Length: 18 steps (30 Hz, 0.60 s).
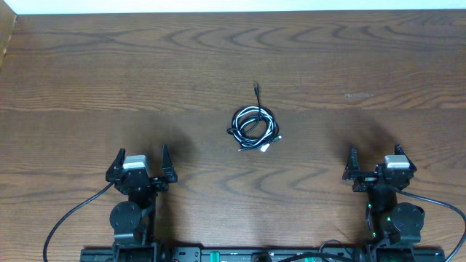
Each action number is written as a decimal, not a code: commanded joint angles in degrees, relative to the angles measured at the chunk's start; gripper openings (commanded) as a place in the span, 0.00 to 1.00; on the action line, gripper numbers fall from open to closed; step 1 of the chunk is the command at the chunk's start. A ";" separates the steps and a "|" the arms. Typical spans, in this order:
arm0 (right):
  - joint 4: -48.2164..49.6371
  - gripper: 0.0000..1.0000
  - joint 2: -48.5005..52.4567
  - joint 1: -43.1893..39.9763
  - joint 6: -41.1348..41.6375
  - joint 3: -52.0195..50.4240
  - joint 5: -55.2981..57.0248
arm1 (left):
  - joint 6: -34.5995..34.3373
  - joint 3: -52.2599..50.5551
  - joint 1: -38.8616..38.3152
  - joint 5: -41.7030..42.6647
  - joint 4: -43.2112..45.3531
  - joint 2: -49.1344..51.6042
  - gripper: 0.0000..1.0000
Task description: Untangle cables
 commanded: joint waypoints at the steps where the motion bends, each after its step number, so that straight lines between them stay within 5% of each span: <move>1: -0.20 0.99 -0.13 0.61 0.55 -0.13 0.07 | 0.33 -0.66 0.31 -0.74 -2.75 0.07 1.00; 18: 0.00 0.99 -0.02 0.61 0.57 -0.13 -3.89 | 0.33 -0.66 0.31 -0.76 -2.75 0.07 1.00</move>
